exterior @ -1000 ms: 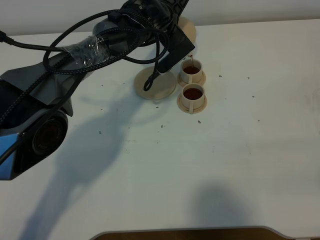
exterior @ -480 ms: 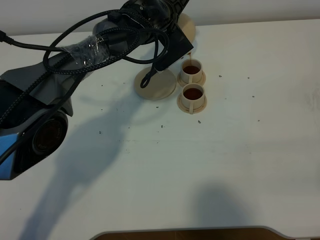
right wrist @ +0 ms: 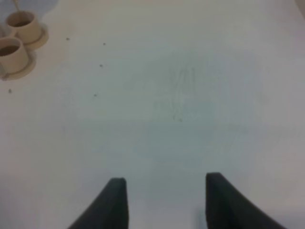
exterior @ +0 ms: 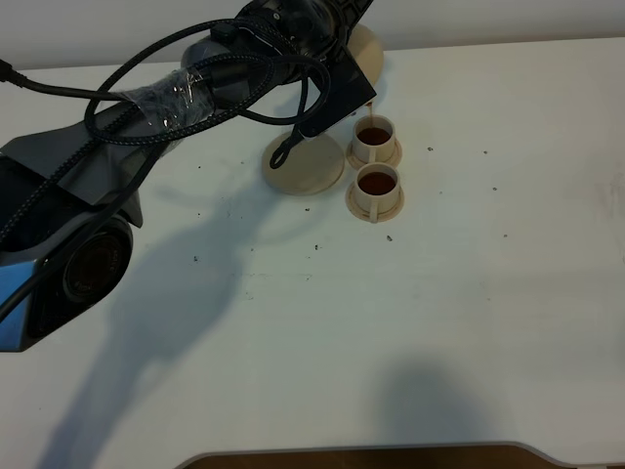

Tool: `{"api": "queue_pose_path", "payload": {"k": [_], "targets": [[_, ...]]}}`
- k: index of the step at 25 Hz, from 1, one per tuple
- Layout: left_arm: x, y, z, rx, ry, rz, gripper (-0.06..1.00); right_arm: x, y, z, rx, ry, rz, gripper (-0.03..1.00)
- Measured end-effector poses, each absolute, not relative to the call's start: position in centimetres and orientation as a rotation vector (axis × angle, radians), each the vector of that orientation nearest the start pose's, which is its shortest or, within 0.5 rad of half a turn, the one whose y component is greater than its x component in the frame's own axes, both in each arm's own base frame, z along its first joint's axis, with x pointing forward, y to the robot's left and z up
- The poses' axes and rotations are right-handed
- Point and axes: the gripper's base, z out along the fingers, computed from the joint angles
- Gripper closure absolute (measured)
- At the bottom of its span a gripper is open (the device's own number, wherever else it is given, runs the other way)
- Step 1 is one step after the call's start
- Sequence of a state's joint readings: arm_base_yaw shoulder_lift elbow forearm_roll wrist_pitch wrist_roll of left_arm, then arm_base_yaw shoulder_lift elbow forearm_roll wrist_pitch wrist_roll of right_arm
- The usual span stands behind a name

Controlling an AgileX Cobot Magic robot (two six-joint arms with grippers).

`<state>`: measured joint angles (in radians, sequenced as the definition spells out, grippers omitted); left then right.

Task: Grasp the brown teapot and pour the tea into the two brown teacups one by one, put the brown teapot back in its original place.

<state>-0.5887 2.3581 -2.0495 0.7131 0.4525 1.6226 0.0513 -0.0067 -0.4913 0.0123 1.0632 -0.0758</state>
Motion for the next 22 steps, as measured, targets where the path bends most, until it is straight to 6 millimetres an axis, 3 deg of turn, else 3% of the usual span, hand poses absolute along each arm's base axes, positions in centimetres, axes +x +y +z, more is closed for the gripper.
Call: {"api": "queue_pose_path", "payload": {"k": [22], "targets": [[47.19,-28.37,21.39,-3.118,-0.621,-1.614,0.84,-0.51,0.07,27.46,-0.131,2.045,-0.001,0.57]]}}
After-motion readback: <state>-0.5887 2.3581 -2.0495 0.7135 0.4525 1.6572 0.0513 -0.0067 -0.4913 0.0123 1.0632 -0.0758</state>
